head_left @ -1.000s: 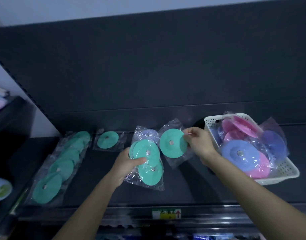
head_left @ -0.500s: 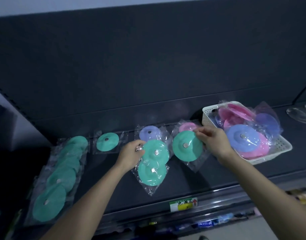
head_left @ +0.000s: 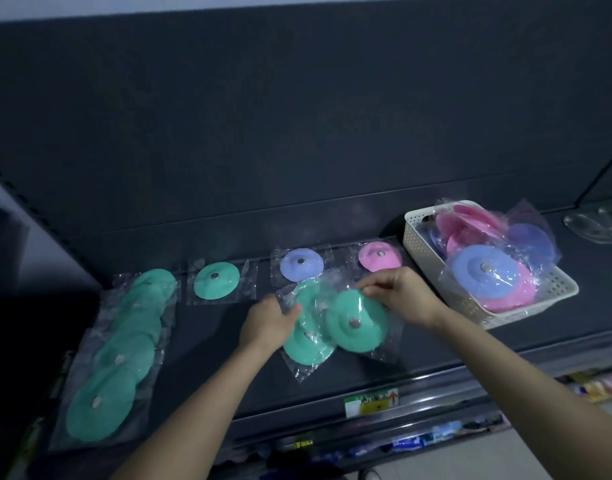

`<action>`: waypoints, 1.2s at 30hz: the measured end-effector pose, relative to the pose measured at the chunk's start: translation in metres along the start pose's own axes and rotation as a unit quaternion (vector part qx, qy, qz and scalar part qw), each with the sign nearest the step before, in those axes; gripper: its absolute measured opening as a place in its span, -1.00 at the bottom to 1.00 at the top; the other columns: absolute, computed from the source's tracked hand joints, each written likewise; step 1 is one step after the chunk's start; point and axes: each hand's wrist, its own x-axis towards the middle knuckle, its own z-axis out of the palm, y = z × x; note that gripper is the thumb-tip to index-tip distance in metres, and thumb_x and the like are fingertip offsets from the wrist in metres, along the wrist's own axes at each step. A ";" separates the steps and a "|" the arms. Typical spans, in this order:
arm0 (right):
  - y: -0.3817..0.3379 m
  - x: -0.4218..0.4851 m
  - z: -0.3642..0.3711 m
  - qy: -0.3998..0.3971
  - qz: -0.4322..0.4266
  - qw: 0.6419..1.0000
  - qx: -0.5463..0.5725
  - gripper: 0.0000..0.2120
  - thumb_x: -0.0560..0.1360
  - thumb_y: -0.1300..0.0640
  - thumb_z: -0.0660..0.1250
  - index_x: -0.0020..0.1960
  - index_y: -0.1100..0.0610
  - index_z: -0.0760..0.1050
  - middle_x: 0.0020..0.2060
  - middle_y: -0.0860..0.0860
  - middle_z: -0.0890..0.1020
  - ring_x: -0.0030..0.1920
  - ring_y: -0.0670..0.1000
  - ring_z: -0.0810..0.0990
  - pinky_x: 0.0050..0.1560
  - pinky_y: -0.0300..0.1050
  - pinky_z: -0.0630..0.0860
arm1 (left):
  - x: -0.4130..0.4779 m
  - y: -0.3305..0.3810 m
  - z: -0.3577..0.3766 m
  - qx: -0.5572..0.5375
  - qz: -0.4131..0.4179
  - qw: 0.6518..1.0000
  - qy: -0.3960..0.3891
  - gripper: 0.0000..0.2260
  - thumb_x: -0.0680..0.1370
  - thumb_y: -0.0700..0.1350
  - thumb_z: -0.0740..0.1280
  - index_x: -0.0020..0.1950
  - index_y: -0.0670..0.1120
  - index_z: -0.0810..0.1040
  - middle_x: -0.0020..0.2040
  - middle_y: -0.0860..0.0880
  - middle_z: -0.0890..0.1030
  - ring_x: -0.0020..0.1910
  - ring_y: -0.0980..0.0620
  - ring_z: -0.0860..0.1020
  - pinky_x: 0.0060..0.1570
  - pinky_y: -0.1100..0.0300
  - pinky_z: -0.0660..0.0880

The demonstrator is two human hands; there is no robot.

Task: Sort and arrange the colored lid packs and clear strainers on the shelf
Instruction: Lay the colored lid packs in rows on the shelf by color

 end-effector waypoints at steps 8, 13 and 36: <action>0.000 0.016 0.027 -0.076 -0.098 0.954 -0.272 -0.87 0.49 0.13 0.32 -0.10 0.00 0.64 -0.14 -0.10 0.68 -0.03 0.09 0.59 -0.03 -0.13 0.44 | 0.003 0.002 0.017 -0.254 -0.048 0.965 -0.033 -0.91 0.43 -0.20 0.35 -0.25 -0.08 0.48 -0.31 -0.07 0.47 -0.28 0.01 0.40 -0.22 0.16 0.34; 0.004 0.019 0.034 -0.022 0.017 0.937 -0.348 -0.58 0.47 -0.02 0.32 0.31 0.02 0.42 0.20 0.07 0.45 0.23 0.18 0.33 0.19 0.05 0.33 | 0.003 0.008 0.018 -0.303 -0.072 0.950 -0.035 -0.72 0.60 -0.01 0.22 -0.23 -0.13 0.50 -0.29 -0.06 0.52 -0.29 -0.01 0.47 -0.17 0.12 0.45; 0.010 0.027 0.011 -0.001 0.171 0.973 0.156 -0.56 0.33 0.05 0.52 0.11 0.17 0.46 -0.08 0.06 0.60 -0.09 0.01 0.61 0.06 0.05 0.59 | -0.001 0.009 0.001 -0.450 -0.029 0.892 -0.037 -0.91 0.55 -0.24 0.29 -0.13 -0.13 0.43 -0.06 -0.18 0.58 -0.12 -0.06 0.53 -0.13 0.02 0.44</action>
